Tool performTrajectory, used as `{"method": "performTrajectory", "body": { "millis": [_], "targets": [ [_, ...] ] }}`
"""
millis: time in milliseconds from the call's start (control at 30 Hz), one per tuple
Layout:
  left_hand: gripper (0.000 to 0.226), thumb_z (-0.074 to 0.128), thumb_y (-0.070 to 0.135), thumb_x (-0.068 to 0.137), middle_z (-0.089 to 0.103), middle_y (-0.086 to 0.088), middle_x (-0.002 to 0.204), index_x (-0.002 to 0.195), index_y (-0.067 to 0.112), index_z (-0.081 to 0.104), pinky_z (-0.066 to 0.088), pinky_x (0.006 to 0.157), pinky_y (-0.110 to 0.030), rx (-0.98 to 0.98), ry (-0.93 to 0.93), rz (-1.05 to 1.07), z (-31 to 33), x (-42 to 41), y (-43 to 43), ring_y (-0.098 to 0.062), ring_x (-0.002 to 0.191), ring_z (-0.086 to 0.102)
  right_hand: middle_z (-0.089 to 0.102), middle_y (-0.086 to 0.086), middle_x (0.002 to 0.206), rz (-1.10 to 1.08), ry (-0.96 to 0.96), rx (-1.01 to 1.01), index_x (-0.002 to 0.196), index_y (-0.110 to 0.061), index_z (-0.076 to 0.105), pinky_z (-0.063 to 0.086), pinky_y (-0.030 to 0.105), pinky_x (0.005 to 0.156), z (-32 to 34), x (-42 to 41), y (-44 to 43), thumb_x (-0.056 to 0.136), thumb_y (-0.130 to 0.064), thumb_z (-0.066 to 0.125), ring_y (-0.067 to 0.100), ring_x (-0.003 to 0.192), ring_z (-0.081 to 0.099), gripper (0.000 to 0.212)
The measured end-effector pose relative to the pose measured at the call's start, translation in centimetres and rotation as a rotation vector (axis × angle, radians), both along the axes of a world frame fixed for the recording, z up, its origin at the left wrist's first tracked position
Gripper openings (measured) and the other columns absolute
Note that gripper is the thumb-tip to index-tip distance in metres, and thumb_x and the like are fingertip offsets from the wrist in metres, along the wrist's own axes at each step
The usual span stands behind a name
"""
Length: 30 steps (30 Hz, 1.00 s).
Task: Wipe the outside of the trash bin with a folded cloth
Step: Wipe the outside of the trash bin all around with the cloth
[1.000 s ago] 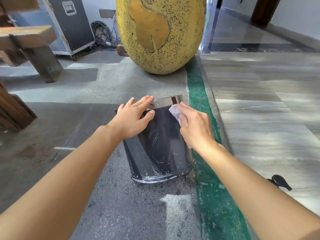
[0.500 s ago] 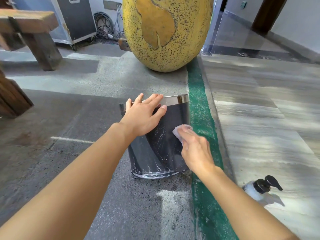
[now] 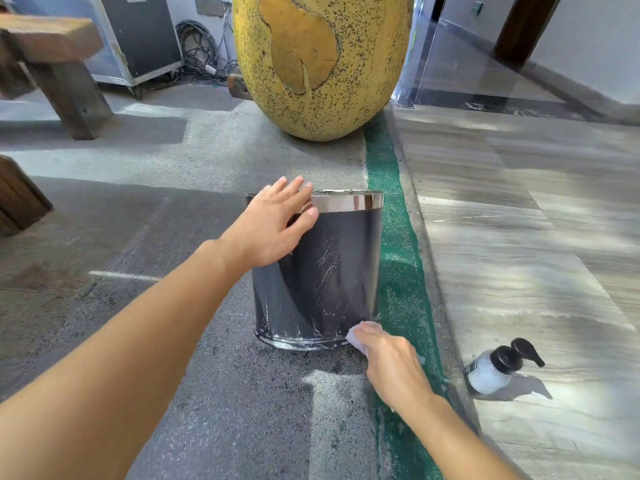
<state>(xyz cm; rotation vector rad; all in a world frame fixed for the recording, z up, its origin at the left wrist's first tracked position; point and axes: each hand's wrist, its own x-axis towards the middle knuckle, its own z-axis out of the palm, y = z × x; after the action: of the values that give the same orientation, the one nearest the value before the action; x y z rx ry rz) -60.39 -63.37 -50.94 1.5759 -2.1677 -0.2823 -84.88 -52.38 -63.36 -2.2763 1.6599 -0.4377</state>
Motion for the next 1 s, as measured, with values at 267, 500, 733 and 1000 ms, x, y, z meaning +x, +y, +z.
{"method": "performTrajectory", "body": {
  "millis": [267, 500, 733, 1000],
  "targets": [
    [0.059, 0.023, 0.056, 0.102, 0.015, 0.015, 0.166, 0.158, 0.035, 0.021, 0.012, 0.122, -0.048, -0.07, -0.146, 0.018, -0.9, 0.1, 0.4, -0.016, 0.153, 0.014, 0.069, 0.005, 0.111, -0.099, -0.201, -0.08, 0.094, -0.007, 0.064, 0.058, 0.033, 0.063, 4.9, 0.6, -1.4, 0.079, 0.02, 0.042, 0.018, 0.062, 0.065, 0.037],
    [0.058, 0.026, 0.052, 0.104, 0.014, 0.014, 0.167, 0.158, 0.033, 0.021, 0.01, 0.118, -0.043, -0.082, -0.112, 0.097, -1.1, -0.9, 1.5, -0.015, 0.152, 0.015, 0.07, -0.002, 0.118, -0.087, -0.299, -0.518, 0.104, -0.017, 0.071, 0.045, 0.023, 0.097, 12.1, 4.2, -7.0, 0.086, 0.009, 0.053, 0.02, 0.111, 0.064, 0.037],
    [0.058, 0.022, 0.051, 0.103, 0.018, 0.015, 0.165, 0.157, 0.031, 0.027, 0.009, 0.118, -0.055, -0.032, -0.039, 0.118, -0.8, -2.5, 2.4, -0.011, 0.152, 0.016, 0.066, -0.009, 0.106, 0.011, -0.151, -0.505, 0.094, -0.024, 0.06, 0.054, 0.036, 0.081, 10.7, 5.1, -9.3, 0.082, 0.007, 0.055, 0.018, 0.107, 0.062, 0.033],
    [0.058, 0.018, 0.052, 0.104, 0.015, 0.016, 0.166, 0.157, 0.032, 0.025, 0.006, 0.117, -0.054, 0.047, -0.017, 0.207, 0.0, -2.5, 1.3, -0.01, 0.151, 0.017, 0.061, -0.014, 0.119, 0.022, -0.027, -0.243, 0.1, -0.029, 0.056, 0.057, 0.037, 0.081, 3.8, 1.8, -6.7, 0.077, 0.013, 0.055, 0.021, 0.093, 0.069, 0.048]
  ]
}}
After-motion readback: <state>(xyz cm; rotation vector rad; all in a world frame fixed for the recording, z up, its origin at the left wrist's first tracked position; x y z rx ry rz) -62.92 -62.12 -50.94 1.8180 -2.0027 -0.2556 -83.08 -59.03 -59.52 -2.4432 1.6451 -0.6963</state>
